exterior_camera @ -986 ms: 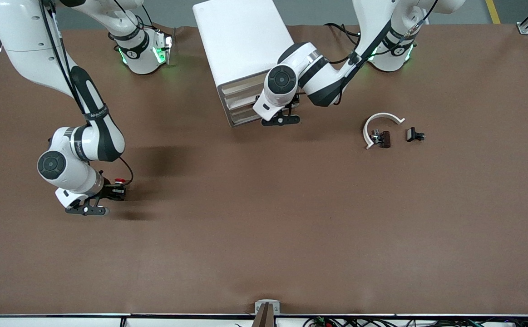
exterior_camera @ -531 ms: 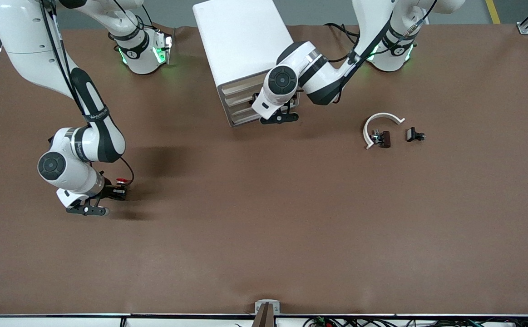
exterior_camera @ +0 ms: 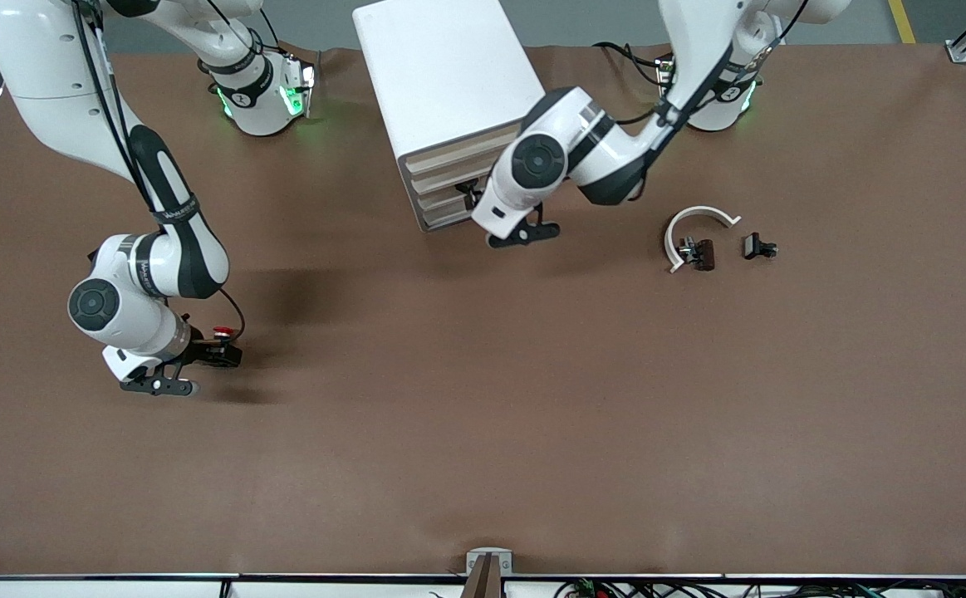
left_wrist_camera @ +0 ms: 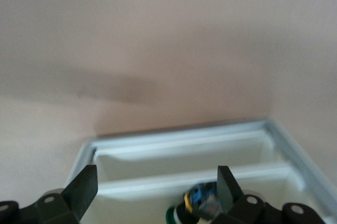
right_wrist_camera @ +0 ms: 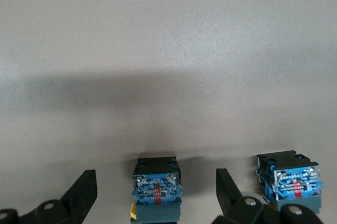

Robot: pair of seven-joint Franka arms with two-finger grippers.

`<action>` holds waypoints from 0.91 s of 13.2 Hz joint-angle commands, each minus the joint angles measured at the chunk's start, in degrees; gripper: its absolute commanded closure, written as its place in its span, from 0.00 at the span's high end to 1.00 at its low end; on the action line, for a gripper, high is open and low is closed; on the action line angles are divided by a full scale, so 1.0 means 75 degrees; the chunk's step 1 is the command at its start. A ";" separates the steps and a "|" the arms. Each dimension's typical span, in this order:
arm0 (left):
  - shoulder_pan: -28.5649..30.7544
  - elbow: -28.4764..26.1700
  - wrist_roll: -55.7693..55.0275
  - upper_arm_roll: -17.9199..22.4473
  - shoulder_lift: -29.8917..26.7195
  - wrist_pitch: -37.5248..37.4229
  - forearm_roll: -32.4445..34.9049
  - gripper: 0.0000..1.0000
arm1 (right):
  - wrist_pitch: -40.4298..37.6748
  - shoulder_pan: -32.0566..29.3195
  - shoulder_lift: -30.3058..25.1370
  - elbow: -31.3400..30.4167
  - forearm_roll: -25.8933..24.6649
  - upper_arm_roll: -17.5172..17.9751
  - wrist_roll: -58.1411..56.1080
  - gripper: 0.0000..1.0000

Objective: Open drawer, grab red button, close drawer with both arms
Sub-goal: 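Set the red button beside the yellow button with the right gripper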

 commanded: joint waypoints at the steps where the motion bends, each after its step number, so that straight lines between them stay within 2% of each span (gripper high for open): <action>1: 0.0758 0.0228 -0.0057 -0.0021 -0.0328 -0.0190 0.0554 1.00 | -0.0778 -0.0163 -0.0300 0.0297 0.0090 0.0123 -0.0289 1.00; 5: 0.1672 0.0591 0.0048 -0.0032 -0.0819 -0.0821 0.1023 1.00 | -0.2607 -0.0175 -0.1086 0.0930 0.0020 0.0123 -0.0688 1.00; 10: 0.2844 0.1598 0.0118 -0.0021 -0.1371 -0.1923 0.1352 1.00 | -0.4973 -0.0291 -0.1942 0.1937 -0.0015 0.0064 -0.0829 1.00; 12: 0.3045 0.2160 0.0188 -0.0021 -0.1371 -0.2310 0.2087 1.00 | -0.5630 -0.0327 -0.2083 0.2545 -0.0015 0.0053 -0.0783 1.00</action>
